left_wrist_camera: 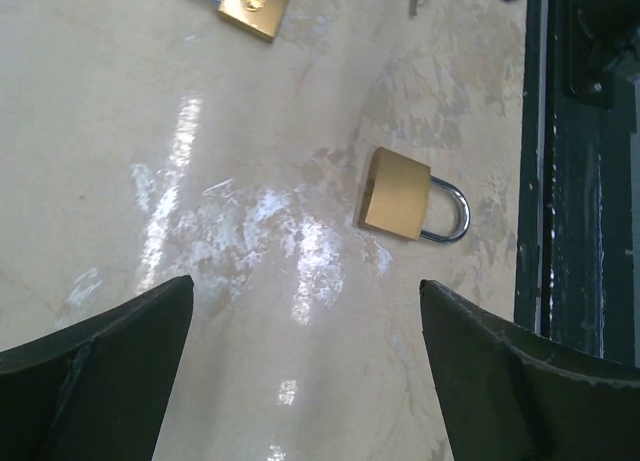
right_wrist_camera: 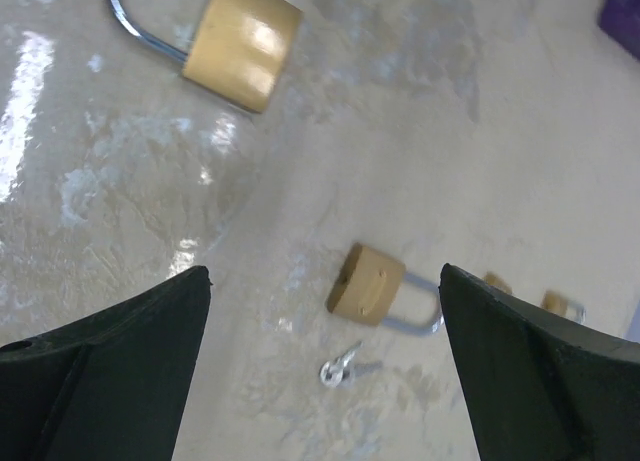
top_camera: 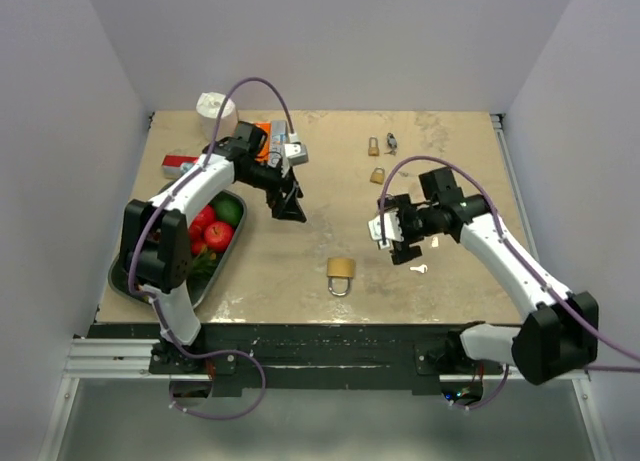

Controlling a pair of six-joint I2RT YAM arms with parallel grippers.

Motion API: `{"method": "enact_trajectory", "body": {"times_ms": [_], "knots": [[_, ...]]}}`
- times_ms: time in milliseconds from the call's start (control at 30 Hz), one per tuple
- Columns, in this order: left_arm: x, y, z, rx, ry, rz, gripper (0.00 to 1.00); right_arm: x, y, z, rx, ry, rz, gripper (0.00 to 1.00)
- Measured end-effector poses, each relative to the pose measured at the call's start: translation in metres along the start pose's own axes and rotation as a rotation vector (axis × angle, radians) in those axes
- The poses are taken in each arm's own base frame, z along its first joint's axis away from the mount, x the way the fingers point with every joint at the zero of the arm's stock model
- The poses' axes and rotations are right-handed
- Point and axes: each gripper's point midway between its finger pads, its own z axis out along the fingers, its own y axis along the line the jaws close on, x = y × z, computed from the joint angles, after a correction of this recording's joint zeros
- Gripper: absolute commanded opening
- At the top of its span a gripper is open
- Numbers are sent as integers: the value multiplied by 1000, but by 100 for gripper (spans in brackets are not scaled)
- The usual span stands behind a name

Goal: Lock with the key
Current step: Adjust the lock at the center of the board.

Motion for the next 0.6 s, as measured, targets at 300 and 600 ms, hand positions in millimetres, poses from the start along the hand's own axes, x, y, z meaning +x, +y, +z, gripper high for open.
{"method": "enact_trajectory", "body": {"times_ms": [300,600], "knots": [[11,8,-25,-89,-78,-144,99,-5,35,94,-510,-109,-314,99],[17,-12,-47,-162,-165,-195,99,-6,51,132,-688,-38,-466,99]]}}
